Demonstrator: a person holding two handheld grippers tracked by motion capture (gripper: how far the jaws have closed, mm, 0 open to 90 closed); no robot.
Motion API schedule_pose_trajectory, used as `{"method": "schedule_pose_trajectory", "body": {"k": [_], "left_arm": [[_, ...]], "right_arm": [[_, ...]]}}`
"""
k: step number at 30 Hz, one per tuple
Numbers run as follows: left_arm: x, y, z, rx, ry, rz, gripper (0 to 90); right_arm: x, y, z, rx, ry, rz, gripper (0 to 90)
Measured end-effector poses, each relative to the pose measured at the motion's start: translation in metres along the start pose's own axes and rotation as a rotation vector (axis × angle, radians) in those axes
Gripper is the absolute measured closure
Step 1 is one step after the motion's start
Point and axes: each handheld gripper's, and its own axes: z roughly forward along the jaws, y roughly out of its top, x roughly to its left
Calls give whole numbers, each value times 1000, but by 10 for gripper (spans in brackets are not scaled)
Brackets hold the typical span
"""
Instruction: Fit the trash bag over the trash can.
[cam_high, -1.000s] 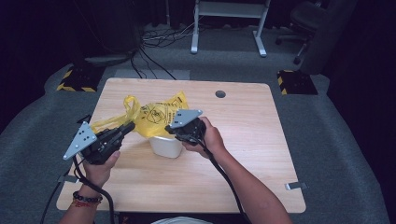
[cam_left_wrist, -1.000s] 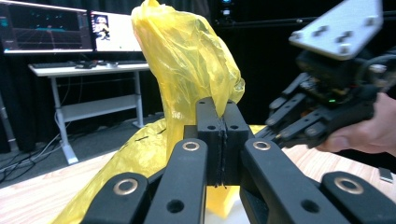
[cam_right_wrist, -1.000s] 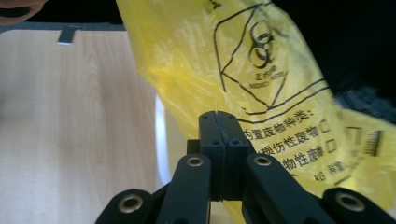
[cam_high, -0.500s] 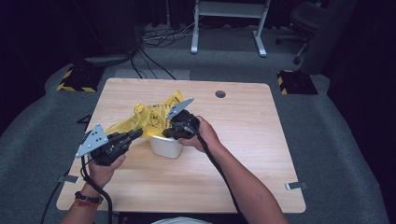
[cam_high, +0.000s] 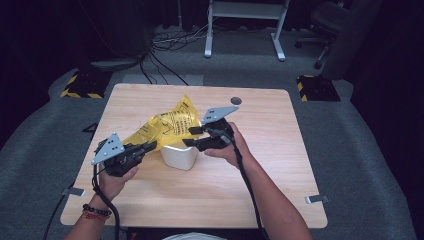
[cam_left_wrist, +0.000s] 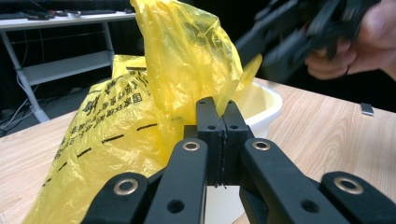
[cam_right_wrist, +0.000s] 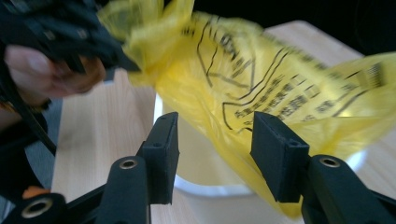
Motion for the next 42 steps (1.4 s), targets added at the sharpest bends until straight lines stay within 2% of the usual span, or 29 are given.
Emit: {"method": "schedule_pose_trajectory", "body": {"k": [2,5,7,10,12,13,14,15,17,18,19,23,24,25,29,30,33,35,39,42], "left_arm": [[0,0,1,1,-6,-1,895],[0,0,2,4,-13,2,896],[0,0,2,6,-19,0,896],[2,-1,1,5,-20,1,896],[2,-2,1,8,-20,3,896],[2,-2,0,8,-19,5,895],[2,-3,0,8,-20,1,895],[2,-3,0,7,-19,0,896],[2,-3,0,6,-17,-1,896],[2,-3,0,7,-16,-2,895],[2,-3,0,7,-15,-3,895],[1,-2,0,6,-9,1,895],[1,-3,1,5,-9,-2,895],[2,-3,1,6,-6,0,895],[1,-3,3,9,-7,2,895],[1,-3,3,9,-6,3,895],[1,-3,3,10,-9,-4,895],[1,-3,3,12,-6,-2,895],[1,-3,4,8,-5,-7,895],[1,-3,4,3,-2,-13,894]], "right_arm": [[-4,2,-11,-53,-42,22,496],[-15,7,-16,-82,-99,72,464],[-25,9,-12,-77,-150,120,404],[-41,8,0,-36,-217,197,362],[-50,4,10,-3,-213,239,355],[-52,1,18,12,-196,253,421],[-52,1,18,12,-196,253,421],[-52,0,21,21,-177,245,456],[-47,0,26,23,-172,214,535],[-42,3,29,46,-205,161,601],[-42,3,29,46,-205,161,601],[-37,7,31,64,-240,87,643],[-36,7,31,65,-261,60,683],[-36,7,31,65,-261,60,683],[-33,7,28,24,-279,20,648],[-32,8,27,15,-277,18,682],[-29,9,27,16,-249,-7,818],[-26,9,27,8,-233,-32,872],[-24,7,28,19,-163,-34,896],[-21,5,32,47,-138,-56,898]]}}
